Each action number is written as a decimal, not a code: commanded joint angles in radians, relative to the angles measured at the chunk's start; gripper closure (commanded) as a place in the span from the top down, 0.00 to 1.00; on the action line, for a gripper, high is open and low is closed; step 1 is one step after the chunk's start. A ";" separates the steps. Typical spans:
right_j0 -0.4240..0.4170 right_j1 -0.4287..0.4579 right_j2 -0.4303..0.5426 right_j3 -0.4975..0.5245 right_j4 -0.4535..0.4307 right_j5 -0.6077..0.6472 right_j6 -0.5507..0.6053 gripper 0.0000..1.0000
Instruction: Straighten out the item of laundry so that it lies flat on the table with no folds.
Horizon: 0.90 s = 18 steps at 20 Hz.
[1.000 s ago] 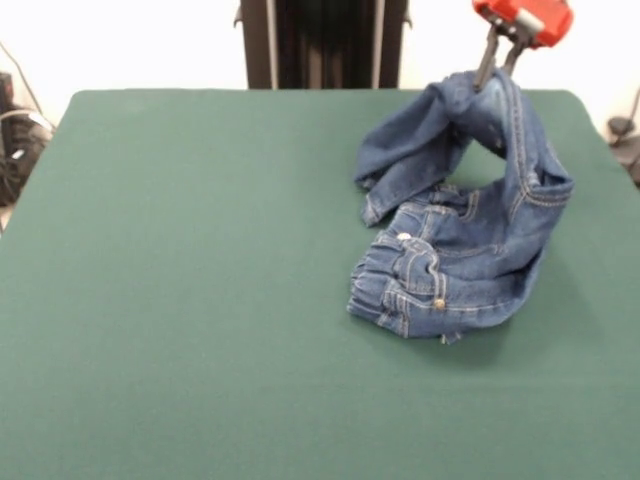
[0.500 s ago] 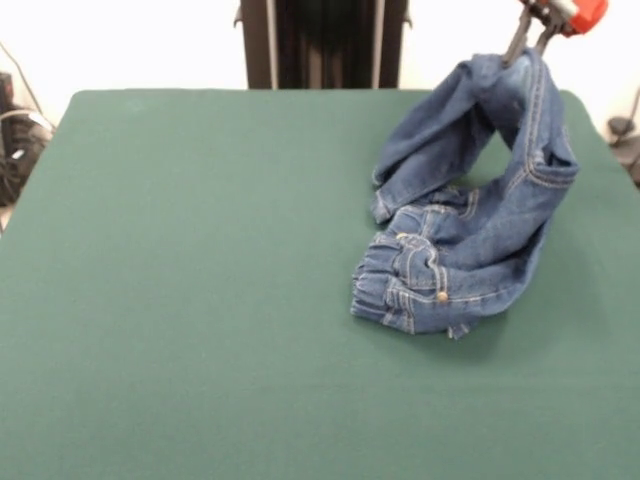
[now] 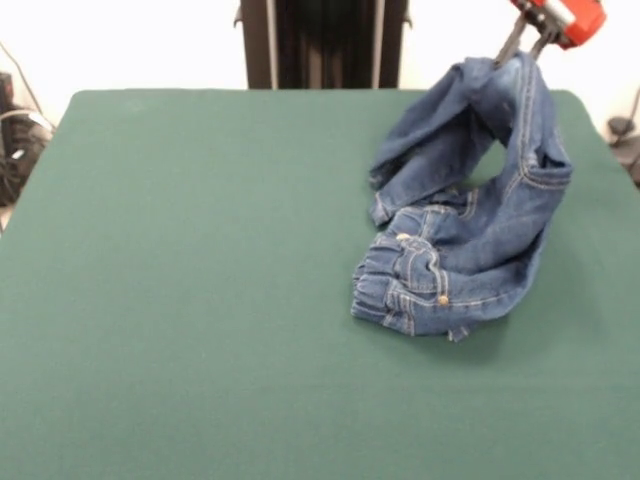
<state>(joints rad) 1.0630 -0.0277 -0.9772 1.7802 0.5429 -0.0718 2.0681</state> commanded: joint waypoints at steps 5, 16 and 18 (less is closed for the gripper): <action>0.072 0.224 -0.073 -0.029 0.230 0.207 0.332 1.00; -0.294 -0.388 0.408 0.112 -0.044 0.086 0.063 1.00; -0.437 -0.494 0.566 0.166 -0.115 0.073 0.027 1.00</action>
<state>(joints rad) 0.8325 -0.2376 -0.8202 1.8226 0.5325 0.0008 2.1021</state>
